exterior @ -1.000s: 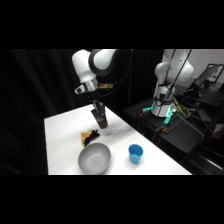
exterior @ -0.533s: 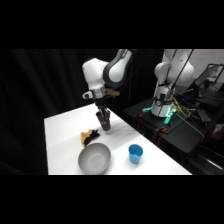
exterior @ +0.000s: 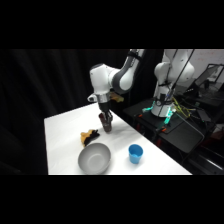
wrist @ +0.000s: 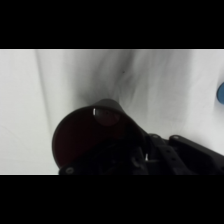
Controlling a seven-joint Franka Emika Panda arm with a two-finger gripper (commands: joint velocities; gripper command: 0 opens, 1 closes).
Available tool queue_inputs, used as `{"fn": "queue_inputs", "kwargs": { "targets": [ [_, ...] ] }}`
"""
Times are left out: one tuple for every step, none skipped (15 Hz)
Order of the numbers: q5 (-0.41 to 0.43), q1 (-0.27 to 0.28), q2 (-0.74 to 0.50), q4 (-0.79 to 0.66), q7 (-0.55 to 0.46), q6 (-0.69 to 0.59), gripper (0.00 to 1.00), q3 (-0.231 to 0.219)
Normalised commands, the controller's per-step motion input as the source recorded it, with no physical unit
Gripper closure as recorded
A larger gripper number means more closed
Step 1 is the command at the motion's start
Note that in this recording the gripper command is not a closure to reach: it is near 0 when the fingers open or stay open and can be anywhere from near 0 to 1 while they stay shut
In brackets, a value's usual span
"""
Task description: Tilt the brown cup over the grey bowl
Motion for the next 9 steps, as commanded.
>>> {"fn": "queue_inputs", "kwargs": {
  "targets": [
    [-0.171,0.056,-0.17,-0.11,0.22,0.09,0.00,-0.041],
    [-0.161,0.055,-0.17,-0.10,0.20,0.07,0.00,-0.041],
    [-0.137,0.049,-0.17,-0.10,0.18,0.05,0.00,-0.036],
    [-0.130,0.046,-0.19,-0.09,0.16,0.02,0.00,-0.038],
    [-0.128,0.041,-0.20,-0.08,0.15,0.01,0.00,-0.041],
    [-0.117,0.030,-0.25,-0.08,0.13,-0.03,0.00,-0.046],
    [-0.133,0.026,-0.29,-0.07,0.13,-0.06,0.00,-0.056],
    [-0.153,0.018,-0.36,-0.05,0.13,-0.15,0.00,-0.069],
    [-0.148,0.005,-0.42,-0.02,0.10,-0.24,0.00,-0.072]
  ]
}}
